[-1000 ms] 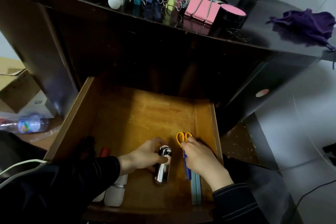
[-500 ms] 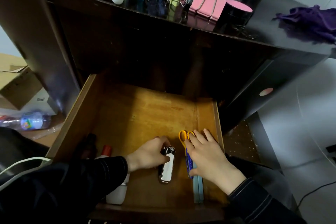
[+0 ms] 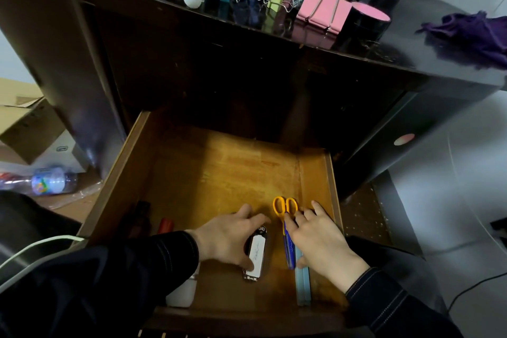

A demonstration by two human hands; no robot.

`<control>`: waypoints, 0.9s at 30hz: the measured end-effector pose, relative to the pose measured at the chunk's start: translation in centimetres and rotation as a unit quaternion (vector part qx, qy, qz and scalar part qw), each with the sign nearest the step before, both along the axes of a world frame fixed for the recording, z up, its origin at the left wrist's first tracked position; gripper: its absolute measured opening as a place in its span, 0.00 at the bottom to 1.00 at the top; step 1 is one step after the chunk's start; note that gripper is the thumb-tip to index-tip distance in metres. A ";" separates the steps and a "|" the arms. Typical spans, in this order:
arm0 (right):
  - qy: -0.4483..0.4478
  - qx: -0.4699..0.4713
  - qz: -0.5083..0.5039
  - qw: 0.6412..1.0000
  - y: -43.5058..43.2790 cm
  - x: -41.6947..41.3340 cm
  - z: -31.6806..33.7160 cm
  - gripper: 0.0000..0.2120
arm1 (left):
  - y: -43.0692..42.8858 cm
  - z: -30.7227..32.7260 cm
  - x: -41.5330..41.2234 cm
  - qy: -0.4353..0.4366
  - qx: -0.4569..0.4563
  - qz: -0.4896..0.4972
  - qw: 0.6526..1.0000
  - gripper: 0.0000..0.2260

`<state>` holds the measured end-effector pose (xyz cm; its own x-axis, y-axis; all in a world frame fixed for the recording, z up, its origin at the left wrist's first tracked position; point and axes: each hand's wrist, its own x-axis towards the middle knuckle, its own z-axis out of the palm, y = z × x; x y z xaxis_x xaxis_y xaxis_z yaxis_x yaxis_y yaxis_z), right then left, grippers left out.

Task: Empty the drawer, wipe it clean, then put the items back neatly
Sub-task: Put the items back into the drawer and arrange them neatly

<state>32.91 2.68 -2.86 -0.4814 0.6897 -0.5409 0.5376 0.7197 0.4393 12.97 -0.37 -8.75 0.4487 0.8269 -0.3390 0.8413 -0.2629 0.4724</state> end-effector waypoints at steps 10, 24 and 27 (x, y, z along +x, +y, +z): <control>0.016 0.003 -0.005 1.000 -0.1 -0.2 0.0 0.47 | -1.1 -0.7 1.5 0.020 0.051 -0.018 0.998 0.47; 0.052 0.017 0.006 0.998 0.2 0.6 -1.3 0.46 | -3.0 -3.6 5.4 0.020 0.111 -0.036 0.993 0.42; 0.057 0.021 0.008 0.998 0.2 0.7 -1.5 0.45 | -3.1 -3.5 5.4 0.016 0.111 -0.039 0.993 0.41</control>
<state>33.60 2.88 -4.32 -0.5499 0.7020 -0.4525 0.5742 0.7112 0.4055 18.37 -3.52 -12.20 0.5065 0.8458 -0.1675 0.8277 -0.4225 0.3694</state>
